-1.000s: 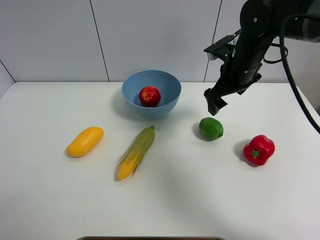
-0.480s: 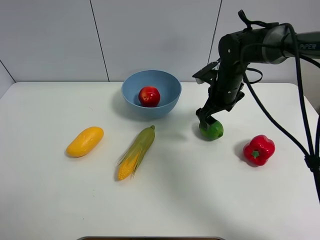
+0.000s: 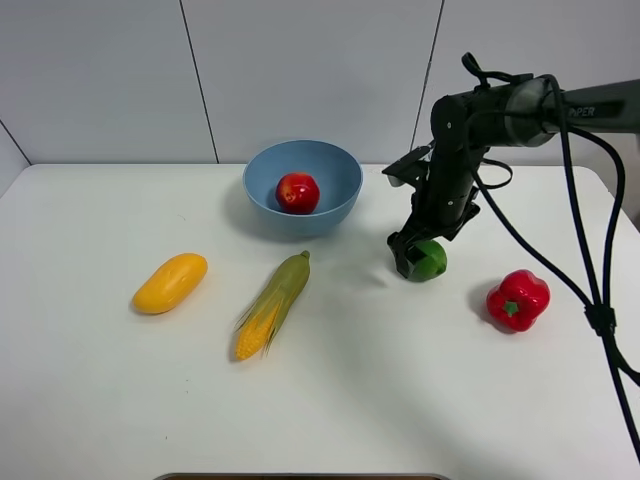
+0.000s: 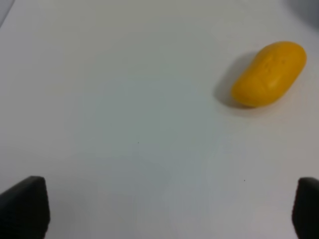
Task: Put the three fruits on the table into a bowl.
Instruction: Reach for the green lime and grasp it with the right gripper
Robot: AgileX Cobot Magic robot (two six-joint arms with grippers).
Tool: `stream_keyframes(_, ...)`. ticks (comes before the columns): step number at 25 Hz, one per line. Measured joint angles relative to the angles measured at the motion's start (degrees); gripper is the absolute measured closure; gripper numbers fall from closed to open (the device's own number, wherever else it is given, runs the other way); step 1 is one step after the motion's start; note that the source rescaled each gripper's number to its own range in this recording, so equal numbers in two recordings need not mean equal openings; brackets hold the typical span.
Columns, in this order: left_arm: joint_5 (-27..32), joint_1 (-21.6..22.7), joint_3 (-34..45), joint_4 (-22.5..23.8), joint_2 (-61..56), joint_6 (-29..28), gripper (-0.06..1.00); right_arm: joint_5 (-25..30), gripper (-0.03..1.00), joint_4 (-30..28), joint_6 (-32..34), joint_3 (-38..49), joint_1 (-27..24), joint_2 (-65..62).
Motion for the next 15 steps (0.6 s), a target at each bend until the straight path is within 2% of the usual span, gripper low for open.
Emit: stream_keyframes(15, 0.0, 0.0, 0.0, 0.0, 0.0, 0.0, -0.06, -4.18, -0.03, 0.39, -0.44, 0.0, 0.0, 4.74)
